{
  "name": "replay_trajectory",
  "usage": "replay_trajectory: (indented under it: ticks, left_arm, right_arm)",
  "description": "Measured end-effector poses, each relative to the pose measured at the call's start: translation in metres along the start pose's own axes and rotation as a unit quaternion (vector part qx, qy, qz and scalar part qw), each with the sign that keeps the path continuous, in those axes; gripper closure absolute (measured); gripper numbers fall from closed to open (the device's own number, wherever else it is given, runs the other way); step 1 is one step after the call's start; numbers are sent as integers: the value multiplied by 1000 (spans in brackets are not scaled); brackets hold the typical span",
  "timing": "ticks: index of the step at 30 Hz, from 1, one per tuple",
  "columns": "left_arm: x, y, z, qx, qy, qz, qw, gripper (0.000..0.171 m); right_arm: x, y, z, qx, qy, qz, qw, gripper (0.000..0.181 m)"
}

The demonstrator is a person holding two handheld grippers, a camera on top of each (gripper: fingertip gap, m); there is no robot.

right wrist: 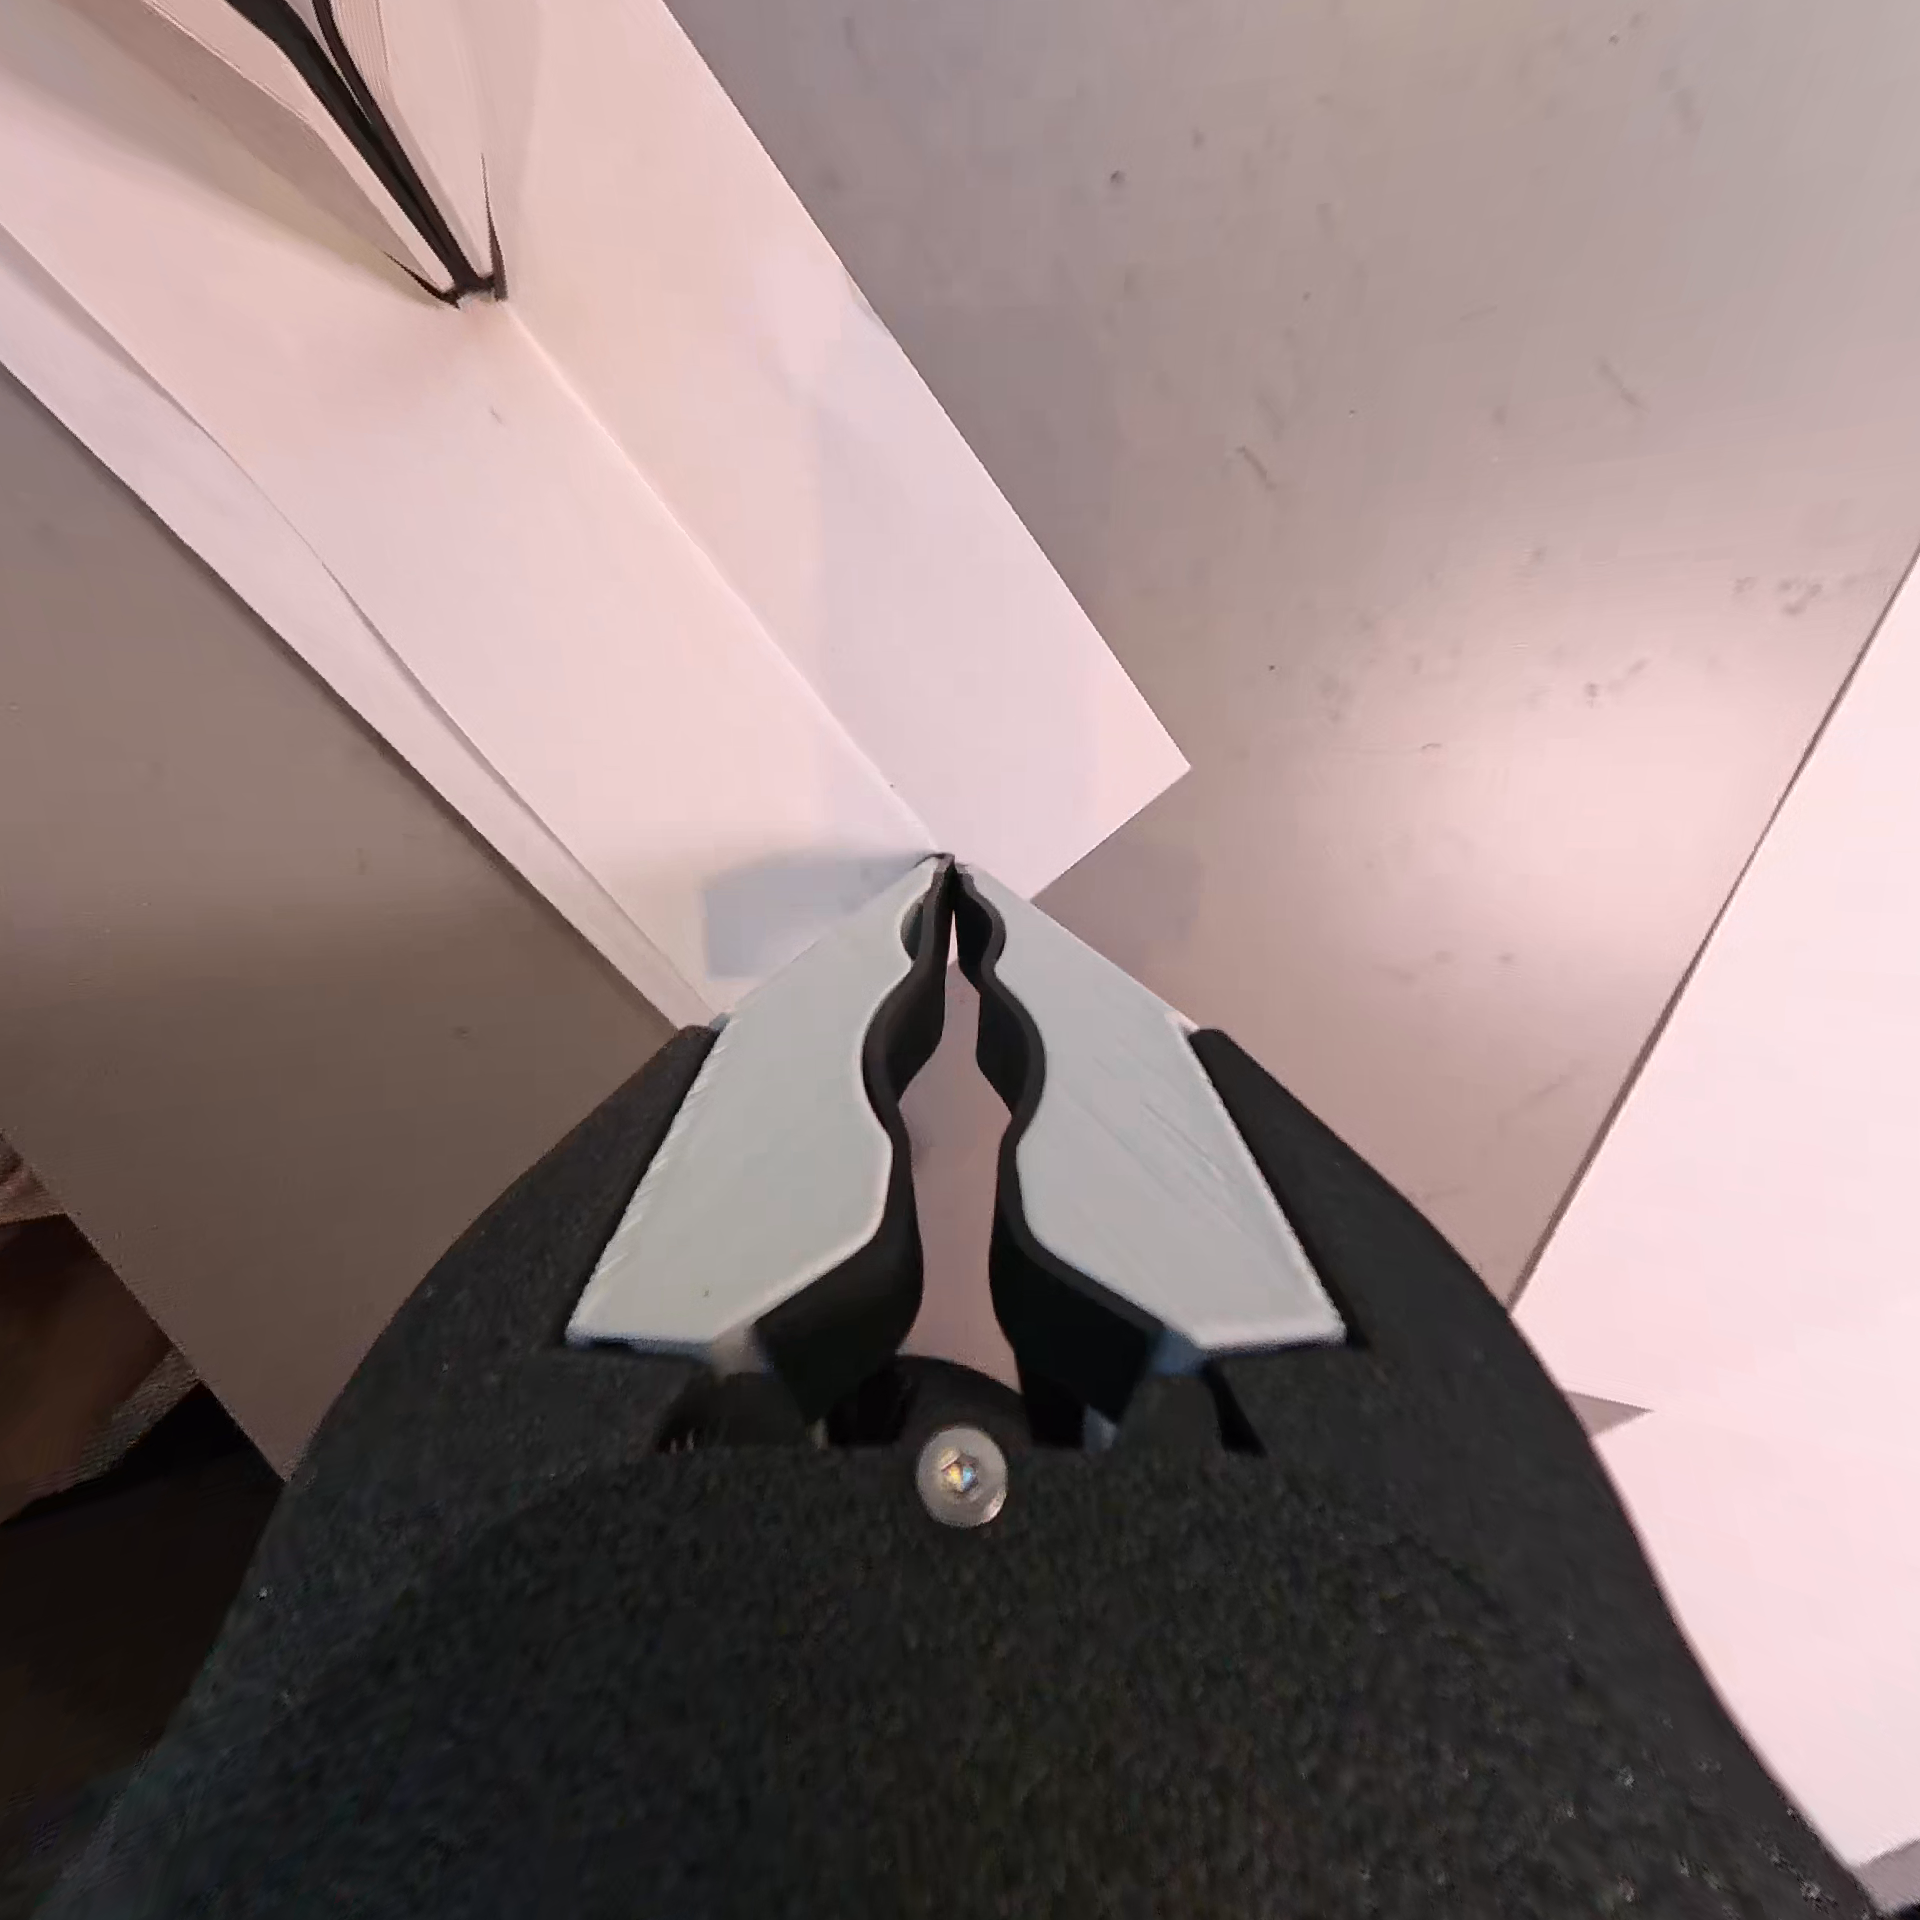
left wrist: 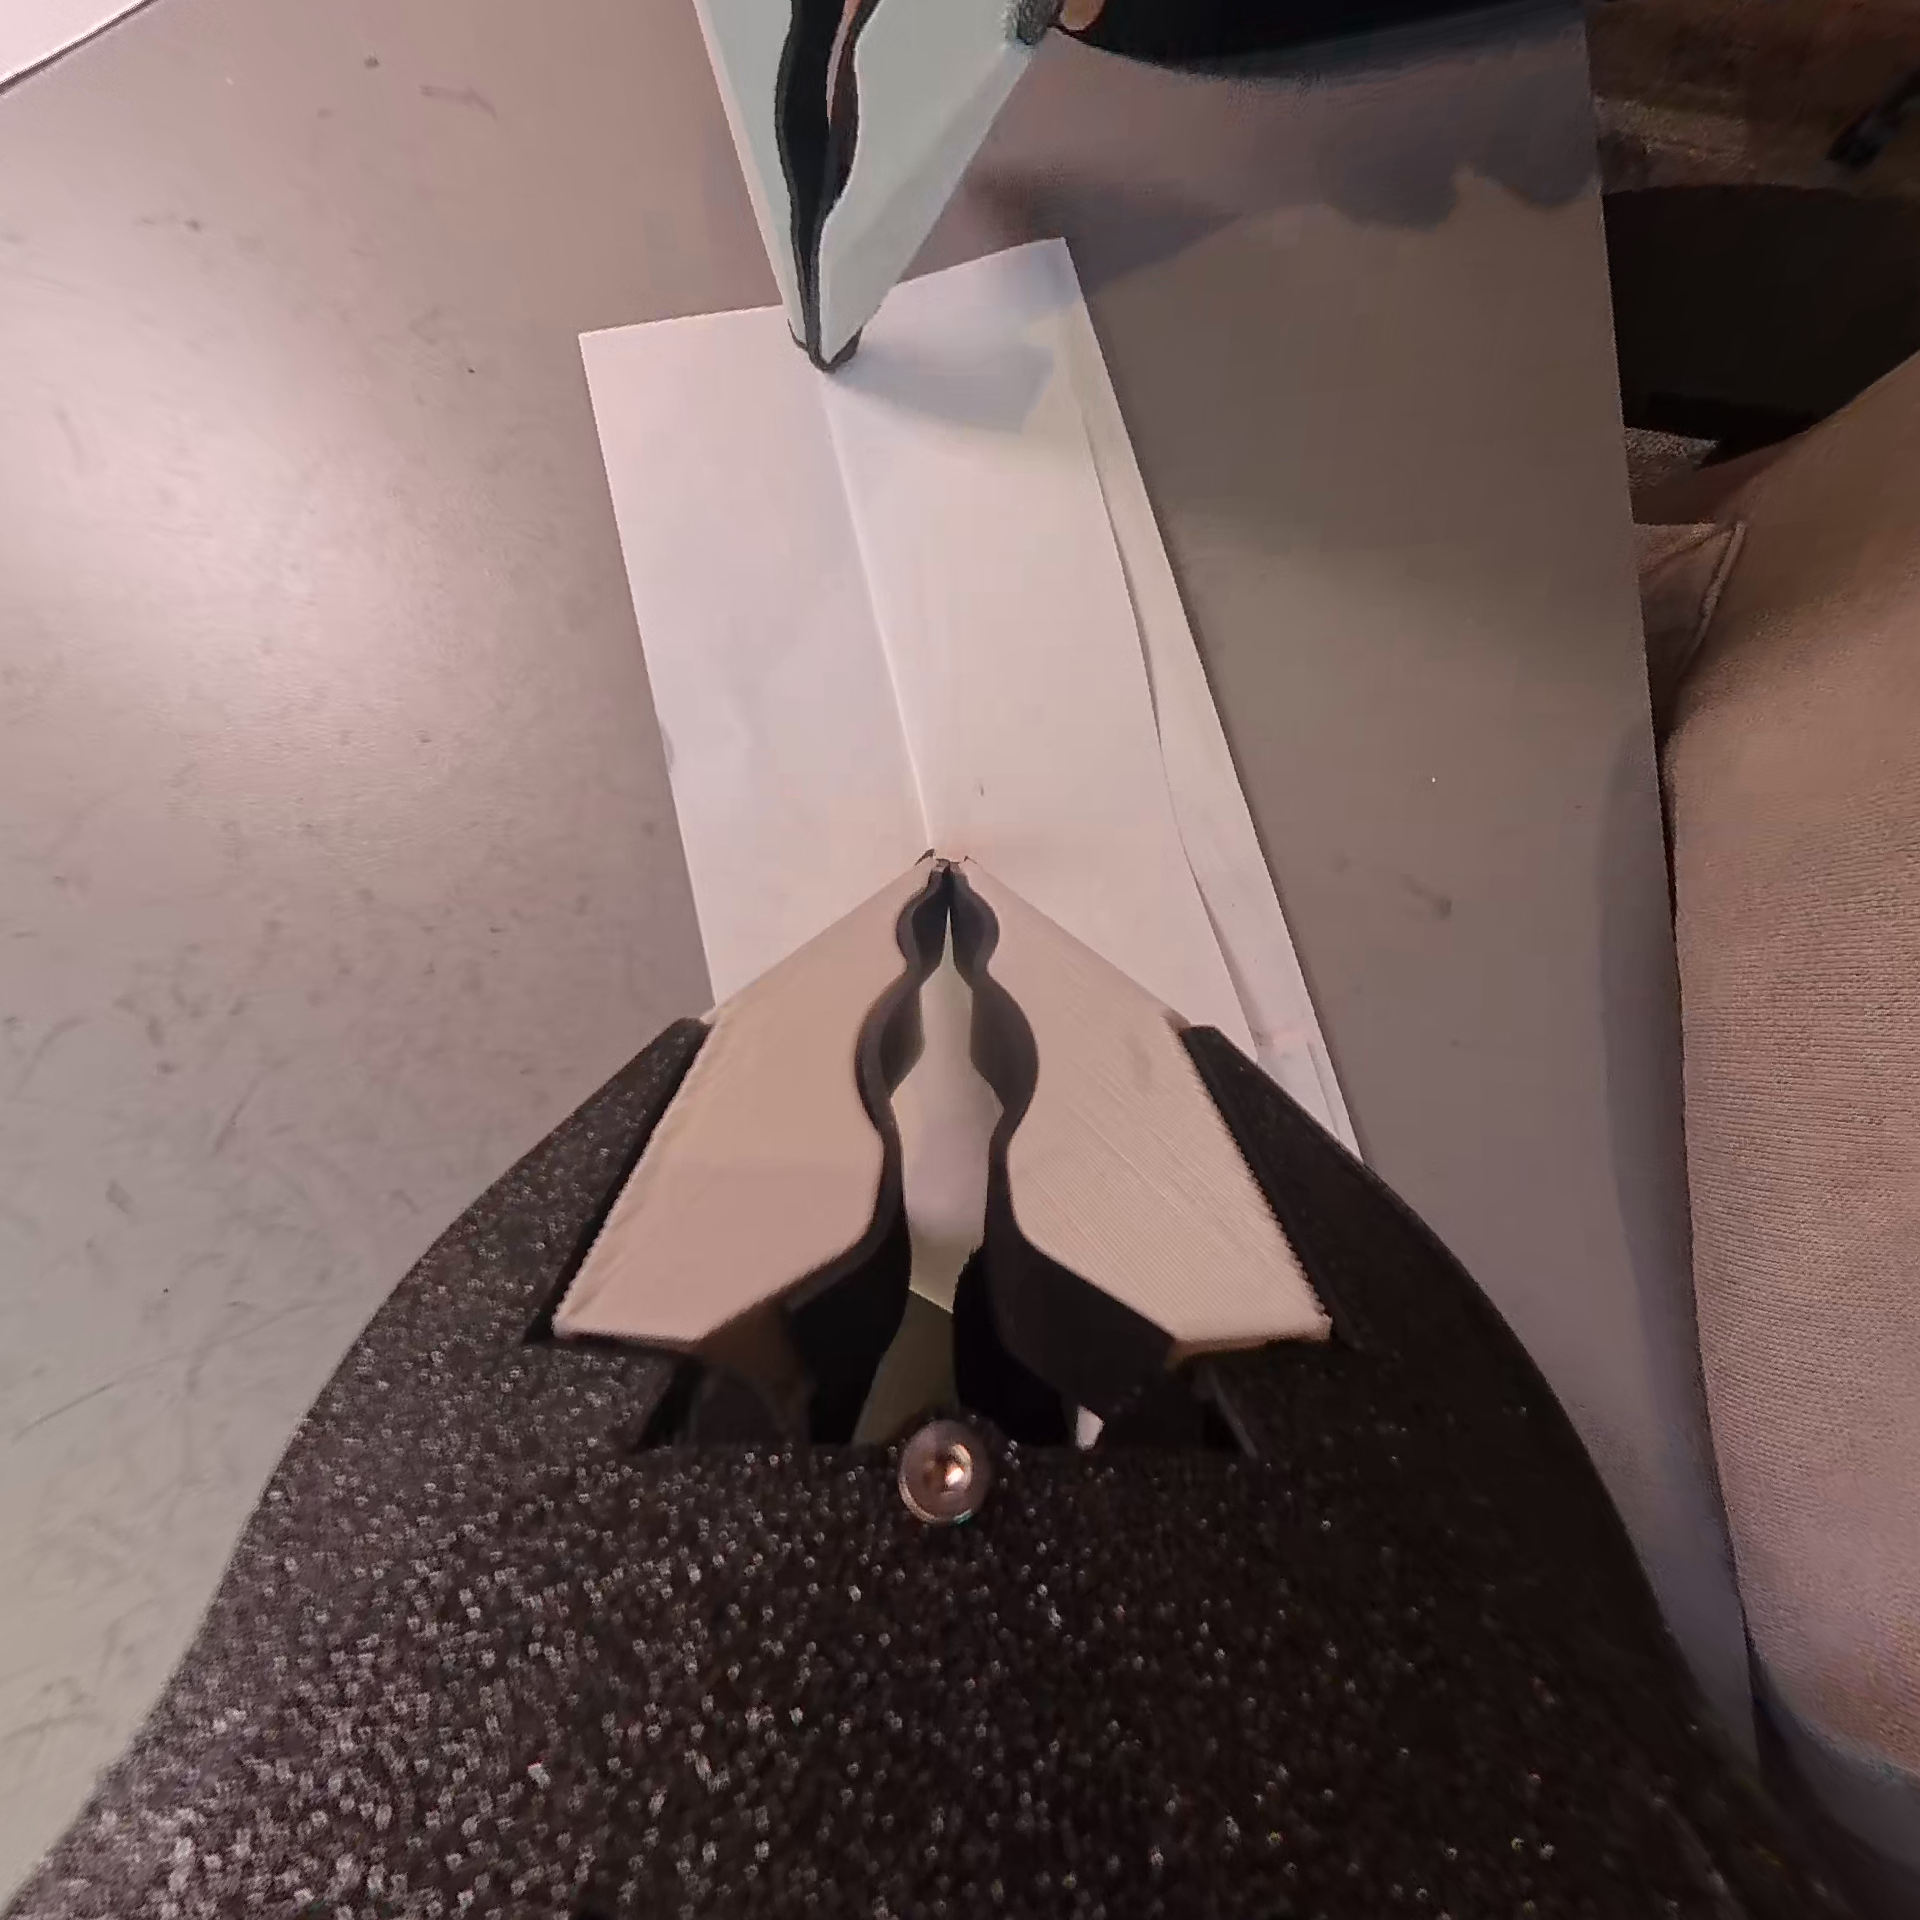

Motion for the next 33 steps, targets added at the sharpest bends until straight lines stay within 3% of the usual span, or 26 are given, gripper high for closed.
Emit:
replay_trajectory:
  ticks: [12, 14, 16, 18, 20, 22, 27, 33]
  left_arm:
    - [0, 0, -1, 1, -1, -1, 1000, 171]
    - [0, 0, -1, 2, -3, 4, 1000, 171]
    - [-1, 2, -4, 17, -4, 2, 1000, 171]
    - [-8, 6, -16, 30, -26, -14, 999, 171]
    - [-16, 13, -39, 27, -56, -36, 997, 160]
    - [-15, 19, -65, 10, -74, -59, 995, 153]
    - [27, 10, -99, -18, -109, -159, 981, 142]
    - [81, -5, -133, -130, -154, -269, 942, 139]
  right_arm:
    - [10, -8, 0, -20, -21, 54, 998, 181]
    - [11, -7, -2, -8, -56, 31, 998, 181]
    - [1, -3, -16, -6, -145, 8, 989, 181]
    - [-6, -1, -31, -25, -175, 2, 984, 159]
    - [-3, 3, -31, -43, -150, -15, 988, 141]
    - [1, 10, -25, -49, -146, -40, 987, 136]
    - [-3, 26, -9, -37, -165, -75, 983, 138]
    - [-40, 8, -27, -16, -238, -95, 967, 133]
Point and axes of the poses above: each gripper's, where its closed fingertips meet, z out along the fingers, x out of its underside, y = z × x across the jaws, the point moved 7 cm from there along -z, back along the fingers, and after that the axes turned 9 degrees about x, right-handed, at the moved point
